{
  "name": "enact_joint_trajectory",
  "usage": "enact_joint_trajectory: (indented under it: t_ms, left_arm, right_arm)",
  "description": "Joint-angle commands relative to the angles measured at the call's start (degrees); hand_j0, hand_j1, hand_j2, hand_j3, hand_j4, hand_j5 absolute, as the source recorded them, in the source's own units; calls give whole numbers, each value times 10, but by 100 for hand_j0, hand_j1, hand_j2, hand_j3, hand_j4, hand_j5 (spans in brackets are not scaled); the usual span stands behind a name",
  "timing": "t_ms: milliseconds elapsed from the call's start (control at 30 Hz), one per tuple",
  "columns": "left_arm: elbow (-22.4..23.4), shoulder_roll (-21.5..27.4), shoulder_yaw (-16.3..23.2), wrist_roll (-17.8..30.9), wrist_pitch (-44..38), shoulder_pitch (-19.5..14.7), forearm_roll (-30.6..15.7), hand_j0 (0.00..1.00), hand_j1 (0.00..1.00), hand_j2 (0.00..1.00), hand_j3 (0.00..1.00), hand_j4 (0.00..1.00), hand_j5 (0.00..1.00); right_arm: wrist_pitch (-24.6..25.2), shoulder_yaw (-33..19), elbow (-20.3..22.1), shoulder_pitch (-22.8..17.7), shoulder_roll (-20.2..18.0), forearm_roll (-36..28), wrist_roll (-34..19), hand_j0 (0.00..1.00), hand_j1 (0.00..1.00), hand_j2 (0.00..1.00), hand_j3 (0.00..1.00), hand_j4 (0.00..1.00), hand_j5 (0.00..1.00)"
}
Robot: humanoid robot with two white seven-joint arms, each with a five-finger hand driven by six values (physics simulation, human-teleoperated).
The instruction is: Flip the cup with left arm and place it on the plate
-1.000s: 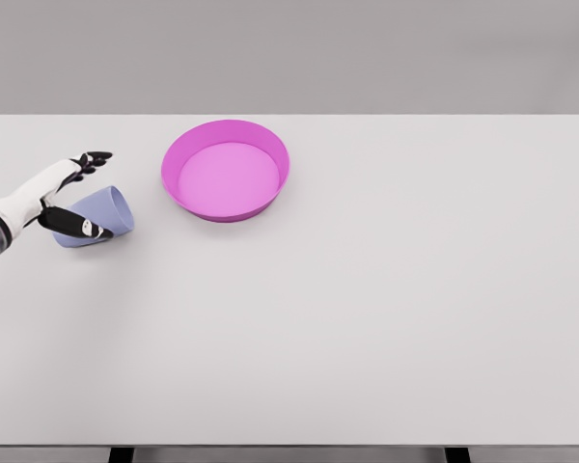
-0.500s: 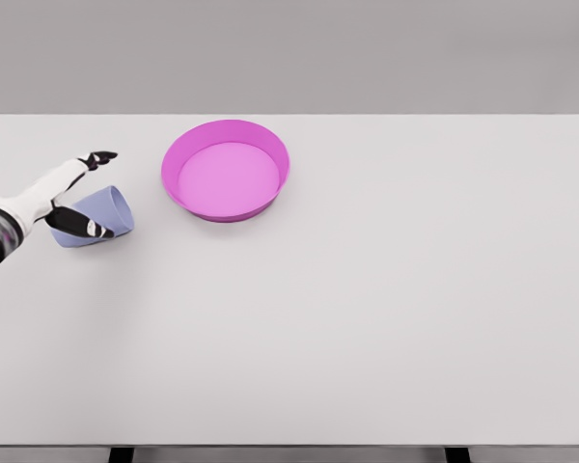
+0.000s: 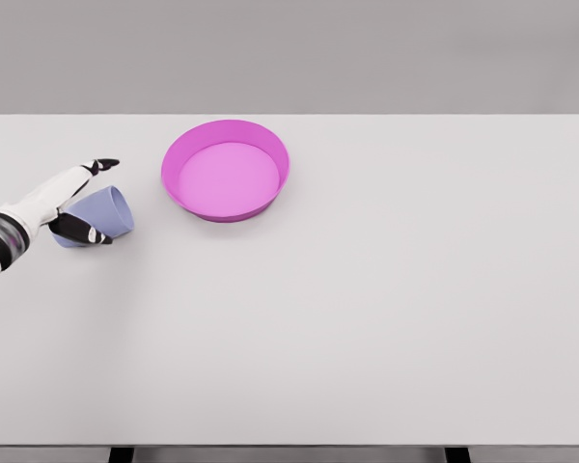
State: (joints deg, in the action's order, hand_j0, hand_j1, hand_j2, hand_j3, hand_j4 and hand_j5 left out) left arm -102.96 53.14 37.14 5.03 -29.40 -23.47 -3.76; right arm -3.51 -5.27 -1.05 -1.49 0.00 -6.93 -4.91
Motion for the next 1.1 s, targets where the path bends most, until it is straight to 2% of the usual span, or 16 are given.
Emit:
enact_joint_trajectory:
  t_ms: [0, 267, 700, 833, 1067]
  left_arm:
    - [3, 0, 6, 0, -2, 0, 4, 100, 100, 100, 100, 100, 100]
    - [13, -4, 21, 0, -19, -7, 4, 100, 100, 100, 100, 100, 100]
    - [38, -13, 21, 0, -19, -13, 4, 100, 100, 100, 100, 100, 100]
    - [55, -19, 45, 0, -19, -33, 5, 100, 100, 100, 100, 100, 100]
    - [61, -29, 46, 0, -20, -35, 7, 100, 100, 100, 100, 100, 100]
  right_arm:
    - [0, 0, 0, 0, 0, 0, 0, 100, 100, 100, 100, 100, 100]
    - [0, 0, 0, 0, 0, 0, 0, 100, 100, 100, 100, 100, 100]
    - [0, 0, 0, 0, 0, 0, 0, 100, 100, 100, 100, 100, 100]
    - [0, 0, 0, 0, 0, 0, 0, 100, 100, 100, 100, 100, 100]
    - [0, 0, 0, 0, 0, 0, 0, 100, 100, 100, 100, 100, 100]
